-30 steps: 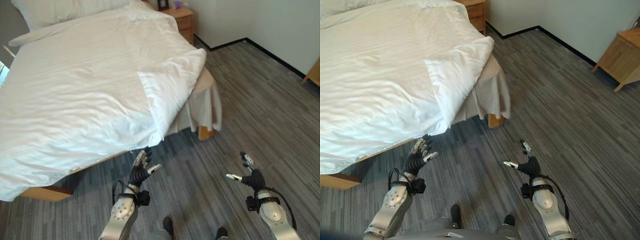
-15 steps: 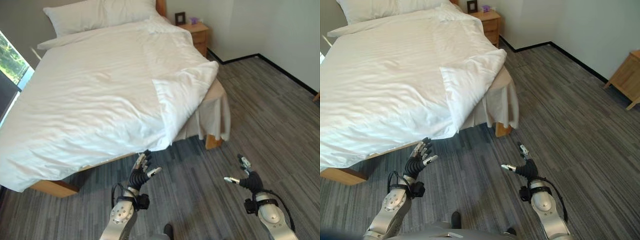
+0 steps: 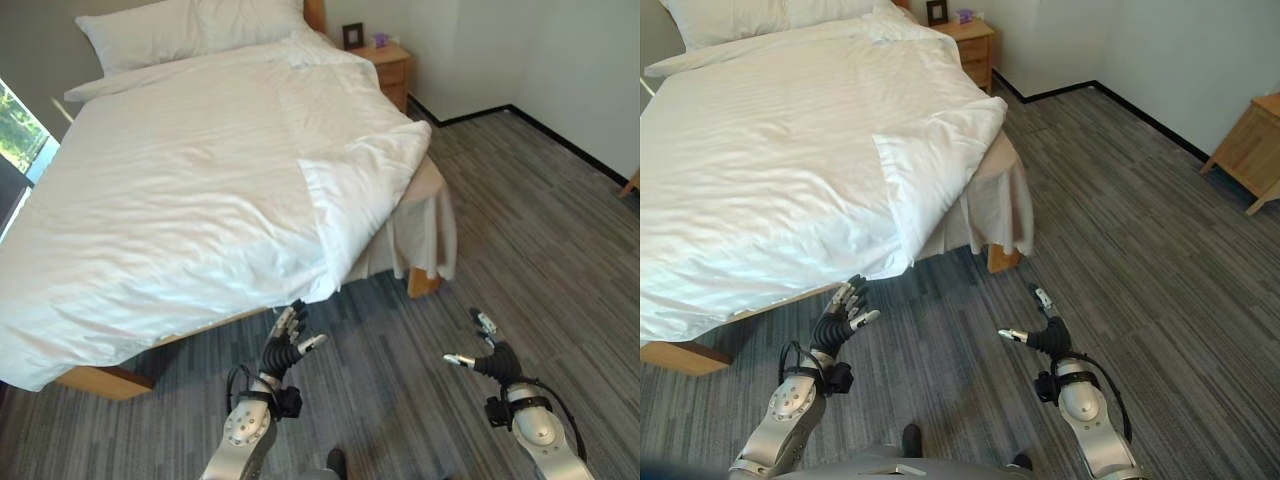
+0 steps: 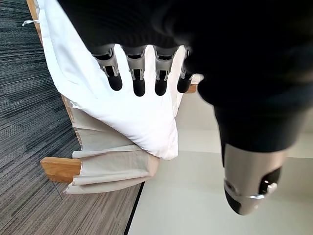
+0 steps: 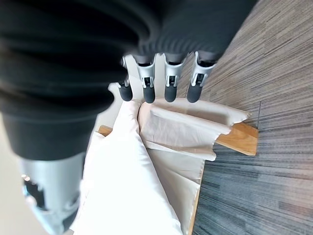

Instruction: Making the bed.

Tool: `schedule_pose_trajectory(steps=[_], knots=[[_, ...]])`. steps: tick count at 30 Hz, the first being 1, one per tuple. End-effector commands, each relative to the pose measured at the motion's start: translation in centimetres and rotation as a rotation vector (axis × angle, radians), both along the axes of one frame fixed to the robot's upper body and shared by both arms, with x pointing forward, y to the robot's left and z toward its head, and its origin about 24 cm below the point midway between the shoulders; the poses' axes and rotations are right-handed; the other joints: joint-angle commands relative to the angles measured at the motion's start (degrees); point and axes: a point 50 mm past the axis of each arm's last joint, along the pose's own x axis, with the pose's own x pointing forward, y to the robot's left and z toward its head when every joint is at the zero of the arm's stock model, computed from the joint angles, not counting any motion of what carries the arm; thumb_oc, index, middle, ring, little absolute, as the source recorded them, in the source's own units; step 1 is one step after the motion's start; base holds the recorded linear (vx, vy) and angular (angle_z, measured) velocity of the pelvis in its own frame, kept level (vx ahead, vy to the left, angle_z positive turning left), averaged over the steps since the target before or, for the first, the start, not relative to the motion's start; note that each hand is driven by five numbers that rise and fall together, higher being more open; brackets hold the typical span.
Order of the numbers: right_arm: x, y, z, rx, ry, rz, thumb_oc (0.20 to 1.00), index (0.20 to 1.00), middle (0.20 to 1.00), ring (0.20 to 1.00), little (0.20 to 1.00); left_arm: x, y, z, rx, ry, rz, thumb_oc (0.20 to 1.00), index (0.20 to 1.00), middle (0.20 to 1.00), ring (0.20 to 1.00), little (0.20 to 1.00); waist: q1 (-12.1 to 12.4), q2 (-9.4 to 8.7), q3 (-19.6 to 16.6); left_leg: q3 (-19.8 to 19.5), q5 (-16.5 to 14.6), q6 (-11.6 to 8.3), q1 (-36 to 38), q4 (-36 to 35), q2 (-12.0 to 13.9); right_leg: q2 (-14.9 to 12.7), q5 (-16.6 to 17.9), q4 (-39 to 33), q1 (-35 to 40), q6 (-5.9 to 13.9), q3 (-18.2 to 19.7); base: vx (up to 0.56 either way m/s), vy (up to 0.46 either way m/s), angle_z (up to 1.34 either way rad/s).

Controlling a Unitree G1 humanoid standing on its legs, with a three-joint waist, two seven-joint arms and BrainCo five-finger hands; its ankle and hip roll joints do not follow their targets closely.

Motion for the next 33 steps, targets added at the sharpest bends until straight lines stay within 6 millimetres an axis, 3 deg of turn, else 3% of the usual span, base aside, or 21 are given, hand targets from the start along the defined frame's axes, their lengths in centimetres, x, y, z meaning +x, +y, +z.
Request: schedule_pose_trajectory(steps=[1, 6, 7, 8, 10, 12, 14, 15, 16, 17, 19, 20, 21, 23, 24, 26, 28, 29, 31, 32, 33], knots=[[1.8, 0.3, 2.8, -0.023, -0.15, 0.031, 1.0, 1.0, 1.0, 1.0, 1.0, 2.8, -0.8, 3.4, -0.033, -0.177, -0.024, 1.0, 1.0, 1.0, 1.0, 1.0, 1.54, -0.17, 0.72, -0.52, -6.27, -2.91, 2.97, 0.67, 4.64, -1.84, -2.28, 0.69, 0.36, 1.48, -4.27, 0.0, 0.0, 0.0], [2.3, 0.3, 3.3, -0.018, -0.175, 0.028, 1.0, 1.0, 1.0, 1.0, 1.0, 3.4, -0.6, 3.7, -0.036, -0.189, -0.006, 1.0, 1.0, 1.0, 1.0, 1.0, 1.54, -0.61, 1.46, -0.82, -6.18, -2.95, 1.94, 0.67, 4.94, -1.18, -2.08, 0.84, -0.45, 1.14, -5.17, -0.03, -0.043, 0.05], [3.5, 0.7, 4.3, -0.039, -0.221, 0.052, 1.0, 1.0, 1.0, 1.0, 1.0, 3.7, 0.2, 4.3, -0.042, -0.209, 0.034, 1.0, 1.0, 1.0, 1.0, 1.0, 2.8, -0.15, 3.28, 1.17, -5.79, -3.54, 1.71, 0.67, 6.83, -2.2, -1.24, 4.54, -4.01, 1.36, -10.28, -0.13, -0.113, 0.04], [3.8, 0.8, 4.5, -0.04, -0.228, 0.057, 1.0, 1.0, 1.0, 1.0, 1.0, 3.7, 0.6, 4.4, -0.045, -0.213, 0.042, 1.0, 1.0, 1.0, 1.0, 1.0, 3.81, 0.08, 3.67, 2.46, -5.54, -3.82, 1.68, 0.67, 7.48, -2.81, -1.24, 6.26, -5.34, 1.07, -12.81, -0.09, -0.152, -0.3], [3.4, 1.0, 4.4, -0.02, -0.212, 0.07, 1.0, 1.0, 1.0, 1.0, 1.0, 3.0, 1.3, 4.0, -0.059, -0.191, 0.056, 1.0, 1.0, 1.0, 1.0, 1.0, 3.73, -0.51, 3.12, 4.14, -5.61, -3.93, 2.98, 0.9, 8.75, -0.94, -2.78, 5.23, -5.41, -0.22, -12.48, 0.11, -0.169, -0.85], [3.4, 1.2, 4.5, 0.019, -0.219, 0.081, 1.0, 1.0, 1.0, 1.0, 1.0, 2.5, 1.7, 3.4, -0.069, -0.161, 0.074, 1.0, 1.0, 1.0, 1.0, 1.0, 4.31, -0.51, 3.68, 4.68, -7.04, -4.32, 2.97, 9.5, 10.7, 1.13, -4.75, 3.43, -3.27, -1.34, -10.28, 0.23, -0.223, -0.75], [3.7, 1.6, 4.8, 0.013, -0.229, 0.116, 1.0, 1.0, 1.0, 1.0, 1.0, 2.2, 1.9, 3.1, -0.092, -0.15, 0.088, 1.0, 1.0, 1.0, 1.0, 1.0, 6.47, 0.43, 6.18, 1.39, -1.84, -4.71, -2.61, 25.59, 14.91, 4.41, -5.95, 1.19, -0.24, -4.07, -7.72, 0.09, -0.253, -0.69], [3.7, 1.6, 4.9, 0.011, -0.232, 0.115, 1.0, 1.0, 1.0, 1.0, 1.0, 2.3, 1.8, 3.2, -0.093, -0.153, 0.087, 1.0, 1.0, 1.0, 1.0, 1.0, 6.32, 0.56, 6.39, 1.82, -0.89, -4.22, -3.77, 26.37, 15.31, 4.46, -5.1, 1.32, -0.92, -4.69, -8.67, -0.05, -0.218, -0.91], [3.9, 1.7, 5.2, -0.001, -0.243, 0.133, 1.0, 1.0, 1.0, 1.0, 1.0, 2.4, 1.7, 3.2, -0.104, -0.15, 0.09, 1.0, 1.0, 1.0, 1.0, 1.0, 7.62, 0.84, 7.87, -0.71, 2.62, -3.91, -7.27, 32.54, 15.71, 5.38, -5.83, 0.7, 0.13, -5.81, -7.87, -0.04, -0.183, -0.97], [4.1, 1.7, 5.4, -0.006, -0.249, 0.139, 1.0, 1.0, 1.0, 1.0, 1.0, 2.4, 1.5, 3.2, -0.106, -0.149, 0.083, 1.0, 1.0, 1.0, 1.0, 1.0, 8.05, 0.64, 8.73, -2.54, 3.12, -3.52, -10.15, 36.05, 15.63, 5.87, -7.06, 0.69, 0.82, -6.52, -6.96, 0.1, -0.211, -0.89], [4.3, 1.6, 5.8, -0.023, -0.256, 0.147, 1.0, 1.0, 1.0, 1.0, 1.0, 2.2, 1.2, 3.1, -0.116, -0.145, 0.074, 1.0, 1.0, 1.0, 1.0, 1.0, 8.8, 0.21, 9.52, -4.76, -0.99, -2.53, -15.86, 38.91, 11.6, 5.92, -9.03, 0.69, 1.56, -6.55, -4.87, 0.14, -0.055, -0.48], [4.3, 1.6, 5.8, -0.022, -0.256, 0.147, 1.0, 1.0, 1.0, 1.0, 1.0, 2.2, 1.2, 3.1, -0.115, -0.144, 0.074, 1.0, 1.0, 1.0, 1.0, 1.0, 8.83, 0.25, 9.45, -4.77, -1.2, -2.48, -15.99, 39.16, 11.65, 5.94, -9.08, 0.69, 1.54, -6.5, -4.85, 0.24, 0.046, -0.51], [4.3, 1.6, 5.9, -0.023, -0.257, 0.152, 1.0, 1.0, 1.0, 1.0, 1.0, 1.9, 1.0, 3.0, -0.117, -0.139, 0.059, 1.0, 1.0, 1.0, 1.0, 1.0, 9.79, -0.14, 9.54, -4.68, -4.23, -1.83, -19.23, 35.92, 6.75, 6.02, -10.11, 0.69, 2.36, -5.92, -2.42, 0.31, 0.037, -0.62], [4.4, 1.7, 5.9, -0.019, -0.263, 0.154, 1.0, 1.0, 1.0, 1.0, 1.0, 1.7, 0.8, 2.8, -0.12, -0.132, 0.049, 1.0, 1.0, 1.0, 1.0, 1.0, 10.23, -0.33, 9.15, -2.57, -5.33, -0.74, -19.16, 30.39, 4.72, 6.14, -10.77, 0.69, 2.73, -5.3, -1.32, 0.36, 0.039, -0.72], [4.5, 1.9, 6.0, -0.012, -0.268, 0.153, 1.0, 1.0, 1.0, 1.0, 1.0, 1.6, 0.7, 2.6, -0.116, -0.122, 0.043, 1.0, 1.0, 1.0, 1.0, 1.0, 10.61, 0.24, 7.76, 1.58, -5.18, -0.57, -18.74, 21.46, 2.69, 7.79, -12.66, 0.69, 3.88, -4.47, -0.5, 0.44, 0.042, -0.65], [5.0, 1.9, 6.1, -0.005, -0.279, 0.142, 1.0, 1.0, 1.0, 1.0, 1.0, 1.8, 0.5, 2.3, -0.108, -0.115, 0.038, 1.0, 1.0, 1.0, 1.0, 1.0, 10.95, 1.01, 6.59, 10.17, -0.08, 0.07, -18.43, 11.15, 1.76, 9.51, -14.02, 0.69, 5.24, -4.04, -0.57, 0.47, 0.064, -0.21], [5.5, 2.3, 6.3, 0.002, -0.291, 0.144, 1.0, 1.0, 1.0, 1.0, 1.0, 2.0, 0.4, 2.5, -0.106, -0.125, 0.04, 1.0, 1.0, 1.0, 1.0, 1.0, 10.7, 1.04, 5.85, 15.73, -0.55, 0.27, -18.64, 7.09, 1.79, 10.48, -16.27, 0.69, 7.18, -3.6, -0.98, 0.42, 0.078, 0.1], [5.7, 2.7, 6.2, 0.009, -0.285, 0.159, 1.0, 1.0, 1.0, 1.0, 1.0, 2.1, 0.5, 2.6, -0.112, -0.131, 0.045, 1.0, 1.0, 1.0, 1.0, 1.0, 10.7, 1.12, 4.8, 18.55, -0.59, 1.54, -17.0, 4.96, 2.28, 11.18, -16.23, 0.69, 7.7, -3.08, -1.65, 0.38, 0.089, 0.0], [5.8, 3.8, 5.8, 0.013, -0.27, 0.193, 1.0, 1.0, 1.0, 1.0, 1.0, 2.0, 0.9, 2.8, -0.105, -0.134, 0.061, 1.0, 1.0, 1.0, 1.0, 1.0, 11.29, -0.28, 4.09, 18.93, -0.2, 3.54, -16.27, 4.56, 0.87, 11.01, -16.01, 0.69, 9.36, -2.73, -1.56, 0.52, 0.094, -0.02], [5.8, 4.5, 5.5, 0.012, -0.261, 0.214, 1.0, 1.0, 1.0, 1.0, 1.0, 2.2, 1.3, 3.0, -0.101, -0.138, 0.06, 1.0, 1.0, 1.0, 1.0, 1.0, 13.32, -3.12, 4.04, 17.95, -1.39, 5.11, -14.8, 4.67, -0.39, 9.99, -13.94, 4.92, 9.93, -0.7, -2.21, 0.6, 0.054, -0.2], [6.0, 4.8, 5.6, 0.004, -0.263, 0.227, 1.0, 1.0, 1.0, 1.0, 1.0, 2.2, 1.5, 3.0, -0.091, -0.132, 0.062, 1.0, 1.0, 1.0, 1.0, 1.0, 14.21, -3.92, 4.26, 17.81, -2.09, 5.83, -13.67, 4.81, -0.69, 8.54, -12.28, 9.84, 8.69, 1.54, -3.62, 0.57, 0.041, -0.45]])
